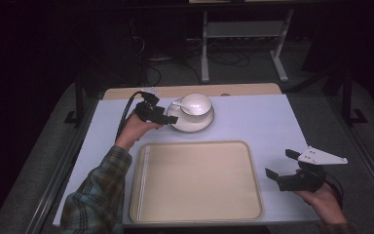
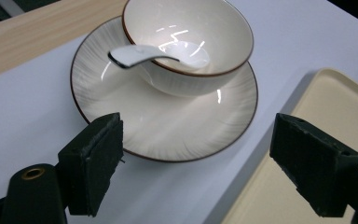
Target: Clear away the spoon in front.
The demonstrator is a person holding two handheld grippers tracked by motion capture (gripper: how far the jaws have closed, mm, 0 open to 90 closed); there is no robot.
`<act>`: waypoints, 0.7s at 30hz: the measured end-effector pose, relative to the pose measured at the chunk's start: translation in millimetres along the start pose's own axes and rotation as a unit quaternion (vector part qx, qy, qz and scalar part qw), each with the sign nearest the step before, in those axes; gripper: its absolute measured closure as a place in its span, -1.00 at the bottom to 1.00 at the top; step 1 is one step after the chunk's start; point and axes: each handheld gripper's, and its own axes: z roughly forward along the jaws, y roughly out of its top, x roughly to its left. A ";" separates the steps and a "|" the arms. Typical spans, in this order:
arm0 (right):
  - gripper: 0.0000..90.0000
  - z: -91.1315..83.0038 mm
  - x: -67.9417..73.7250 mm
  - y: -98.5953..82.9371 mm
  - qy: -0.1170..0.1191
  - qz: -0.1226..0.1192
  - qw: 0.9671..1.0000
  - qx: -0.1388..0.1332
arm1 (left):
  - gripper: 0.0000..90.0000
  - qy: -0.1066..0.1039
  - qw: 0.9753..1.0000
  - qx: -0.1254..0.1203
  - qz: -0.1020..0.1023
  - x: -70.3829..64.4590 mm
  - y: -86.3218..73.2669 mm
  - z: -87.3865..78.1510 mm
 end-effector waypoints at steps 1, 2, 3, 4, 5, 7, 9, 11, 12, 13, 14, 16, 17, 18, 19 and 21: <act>-1.00 0.0 0.0 0.0 0.000 0.000 1.000 0.000 | -0.63 0.001 1.000 0.000 0.000 1.1 2.5 1.2; -1.00 -0.2 -0.2 -0.1 0.000 0.001 1.000 0.000 | -0.62 0.002 1.000 -0.001 0.000 2.5 4.9 2.3; -1.00 -0.2 -0.4 -0.1 -0.001 0.002 1.000 0.000 | -0.62 0.003 1.000 -0.002 0.000 3.9 7.1 3.4; -1.00 -0.1 -0.7 -0.2 -0.001 0.002 1.000 0.000 | -0.60 0.006 1.000 0.001 -0.001 5.3 9.4 4.4; -1.00 0.0 -0.8 -0.3 0.000 0.003 1.000 0.000 | -0.60 0.008 1.000 0.001 -0.001 6.7 11.1 5.7; -1.00 0.4 -0.9 -0.4 0.000 0.002 1.000 0.001 | -0.58 0.012 1.000 0.001 -0.005 10.1 14.3 9.5; -1.00 0.2 -0.8 -0.6 0.001 0.003 1.000 0.001 | -0.56 0.014 1.000 0.000 -0.007 13.6 17.9 12.9; -1.00 -0.2 -1.4 -0.7 0.001 0.003 1.000 0.000 | -0.52 0.020 1.000 0.005 -0.005 16.5 22.6 16.3; -1.00 -0.4 -1.7 -0.8 0.001 0.003 1.000 0.000 | -0.52 0.021 1.000 0.003 -0.006 18.1 25.2 18.1; -1.00 -0.6 -1.9 -0.9 0.000 0.003 1.000 -0.001 | -0.50 0.020 1.000 0.000 -0.007 19.3 26.7 19.2; -1.00 -0.8 -2.2 -1.0 0.000 0.004 1.000 -0.002 | -0.47 0.020 1.000 -0.001 -0.011 20.7 28.2 20.7; -1.00 -0.9 -2.3 -1.0 0.000 0.005 1.000 -0.002 | -0.45 0.018 1.000 0.000 -0.015 23.3 30.6 24.4; -1.00 -1.0 -2.6 -1.2 0.000 0.005 1.000 -0.002 | -0.41 0.018 1.000 0.002 -0.015 24.6 31.7 26.4; -1.00 -1.1 -2.9 -1.3 0.000 0.006 1.000 -0.002 | -0.39 0.019 1.000 0.004 -0.017 25.6 32.4 28.7; -1.00 -1.2 -3.1 -1.5 0.000 0.006 1.000 -0.002 | -0.34 0.020 1.000 0.002 -0.020 27.0 32.6 30.6; -1.00 -1.4 -3.2 -1.6 0.000 0.007 1.000 -0.002 | -0.29 0.015 1.000 -0.003 -0.027 30.3 32.2 33.8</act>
